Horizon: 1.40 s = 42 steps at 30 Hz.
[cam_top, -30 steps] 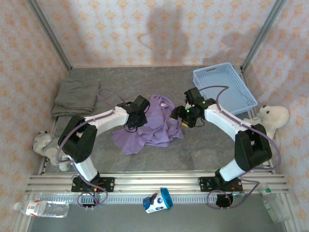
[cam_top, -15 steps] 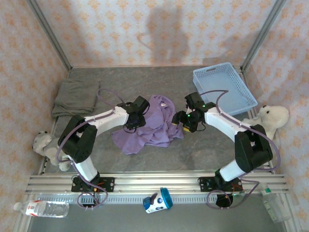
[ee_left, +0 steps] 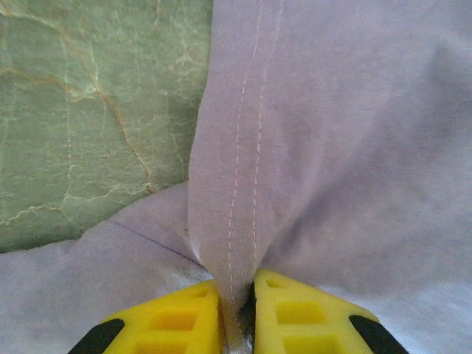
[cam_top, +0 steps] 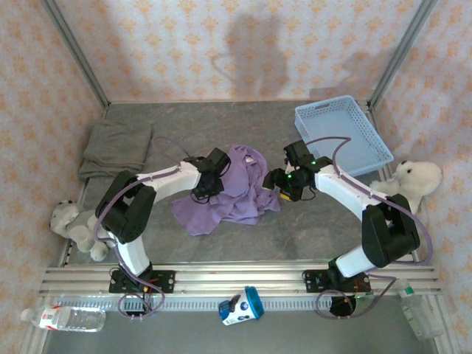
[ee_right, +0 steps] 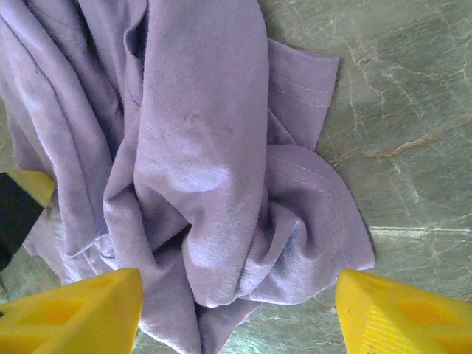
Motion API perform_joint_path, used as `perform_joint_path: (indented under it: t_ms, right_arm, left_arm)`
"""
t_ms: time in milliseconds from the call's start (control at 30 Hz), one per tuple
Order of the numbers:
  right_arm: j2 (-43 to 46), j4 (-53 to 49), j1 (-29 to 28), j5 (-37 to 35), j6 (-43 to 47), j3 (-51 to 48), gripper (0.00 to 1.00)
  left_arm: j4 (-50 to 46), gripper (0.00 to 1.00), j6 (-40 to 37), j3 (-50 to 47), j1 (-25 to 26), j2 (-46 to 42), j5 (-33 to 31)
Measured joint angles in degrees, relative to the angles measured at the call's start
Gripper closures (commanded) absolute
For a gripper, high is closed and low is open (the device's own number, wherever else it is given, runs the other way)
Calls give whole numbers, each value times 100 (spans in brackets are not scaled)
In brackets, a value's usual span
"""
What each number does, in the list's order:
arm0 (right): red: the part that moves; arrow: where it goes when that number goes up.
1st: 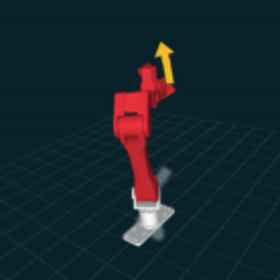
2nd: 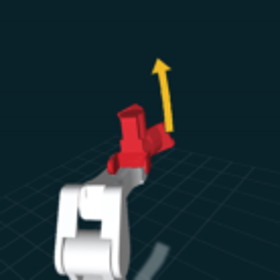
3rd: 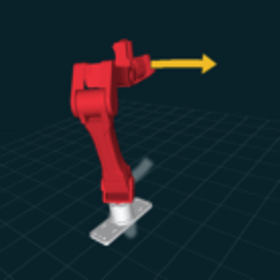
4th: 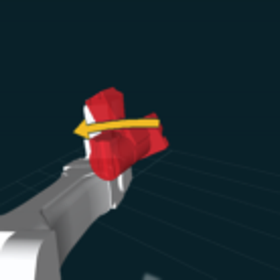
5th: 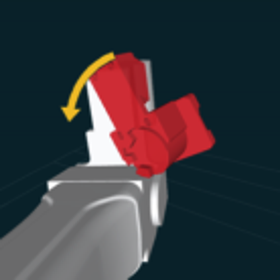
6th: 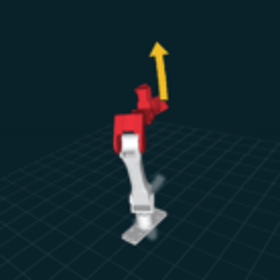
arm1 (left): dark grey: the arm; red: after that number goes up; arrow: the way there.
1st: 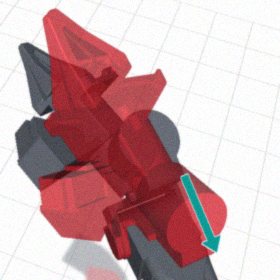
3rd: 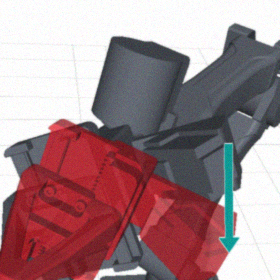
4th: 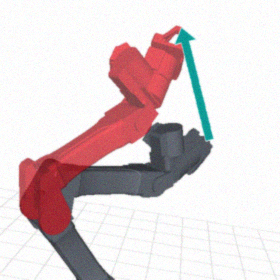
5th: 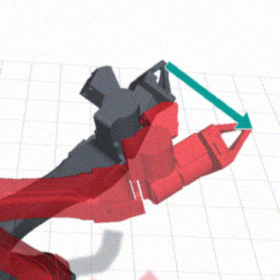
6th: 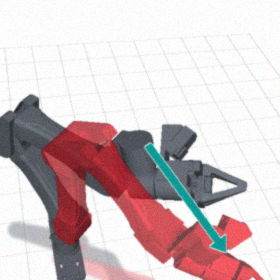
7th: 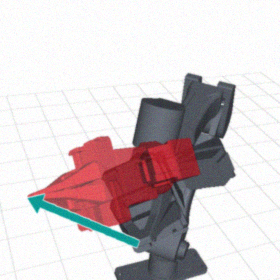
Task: Fold and stack the mixed laundry pile
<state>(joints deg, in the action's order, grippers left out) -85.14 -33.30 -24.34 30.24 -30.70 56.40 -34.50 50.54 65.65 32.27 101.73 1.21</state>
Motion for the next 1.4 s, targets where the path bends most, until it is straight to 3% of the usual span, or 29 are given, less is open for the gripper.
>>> perform_joint_path:
  t_ms: [100,367,567,600,667,700,767,933,1167,1400]
  right_arm:
    - [-4,0,-17,57,44,-7,31]
    - [-197,68,-232,232,157,-7,26]
    - [-750,90,-719,385,452,138,24]
    - [-828,105,-800,389,496,155,33]
    - [-992,96,-909,339,562,227,68]
    - [-1106,79,-938,267,610,291,81]
    - [-1244,37,-940,55,612,382,100]
    - [-1239,-638,-807,-756,890,1097,100]
    - [-848,-1709,-70,-2013,1952,3526,100]
    - [452,-2184,455,-2474,2736,4142,100]
  left_arm:
    - [-153,100,-11,221,0,-219,-2]
    - [-363,100,-46,564,-2,-450,-28]
    - [-522,100,-48,896,-125,-638,-63]
    - [-522,100,-46,955,-184,-691,-59]
    - [-520,100,-37,1038,-317,-807,-42]
    - [-516,100,-22,1082,-400,-874,-39]
    - [-525,100,2,1193,-555,-979,-22]
    - [-861,100,-105,2280,-1244,-1049,68]
    - [-1266,100,-398,4603,-2363,-1169,131]
    - [-1353,100,-461,4612,-3598,-2201,166]
